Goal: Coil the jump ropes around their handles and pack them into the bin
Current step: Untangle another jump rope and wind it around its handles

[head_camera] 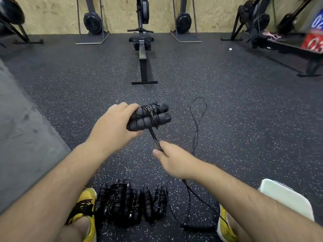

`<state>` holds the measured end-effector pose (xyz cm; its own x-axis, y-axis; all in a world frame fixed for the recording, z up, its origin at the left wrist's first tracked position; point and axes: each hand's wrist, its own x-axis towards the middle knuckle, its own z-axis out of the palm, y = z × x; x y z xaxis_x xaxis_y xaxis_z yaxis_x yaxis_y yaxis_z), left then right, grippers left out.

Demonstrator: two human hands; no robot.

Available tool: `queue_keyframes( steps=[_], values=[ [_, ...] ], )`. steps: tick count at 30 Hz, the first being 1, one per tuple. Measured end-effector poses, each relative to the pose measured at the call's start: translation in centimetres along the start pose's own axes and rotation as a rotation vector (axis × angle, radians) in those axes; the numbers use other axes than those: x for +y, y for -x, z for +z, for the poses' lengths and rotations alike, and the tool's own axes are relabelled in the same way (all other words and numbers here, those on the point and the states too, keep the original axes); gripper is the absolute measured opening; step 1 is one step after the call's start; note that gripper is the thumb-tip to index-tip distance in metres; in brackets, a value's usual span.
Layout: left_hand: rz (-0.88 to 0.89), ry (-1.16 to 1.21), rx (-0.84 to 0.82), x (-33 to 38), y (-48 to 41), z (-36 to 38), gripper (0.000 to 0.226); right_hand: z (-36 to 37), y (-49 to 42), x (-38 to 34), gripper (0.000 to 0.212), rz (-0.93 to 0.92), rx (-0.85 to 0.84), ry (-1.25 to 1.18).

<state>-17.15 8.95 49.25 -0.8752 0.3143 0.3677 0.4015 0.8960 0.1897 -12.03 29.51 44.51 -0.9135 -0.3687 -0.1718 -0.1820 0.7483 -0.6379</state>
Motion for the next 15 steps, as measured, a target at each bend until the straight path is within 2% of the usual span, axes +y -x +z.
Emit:
queue_keyframes(
  steps=[3,7,9,12,15],
  values=[
    [0.0,-0.095,-0.083,-1.5,-0.1,2.0,0.054,-0.4,2.0,-2.1,0.023,-0.027,-0.015,0.062],
    [0.086,-0.108,-0.202,-1.1,0.6,3.8,0.053,-2.4,3.4,-3.3,0.021,-0.136,0.105,0.463],
    [0.177,-0.116,-0.303,-0.7,1.0,4.2,0.056,-3.9,3.2,-3.1,0.022,-0.196,0.161,0.566],
    [0.306,-0.008,-0.428,0.2,1.9,3.6,0.048,-6.2,1.6,-1.6,0.023,-0.246,0.198,0.543],
    [0.336,0.16,-0.466,1.8,2.5,2.0,0.051,-7.6,-0.1,1.3,0.021,-0.196,0.218,0.321]
  ],
)
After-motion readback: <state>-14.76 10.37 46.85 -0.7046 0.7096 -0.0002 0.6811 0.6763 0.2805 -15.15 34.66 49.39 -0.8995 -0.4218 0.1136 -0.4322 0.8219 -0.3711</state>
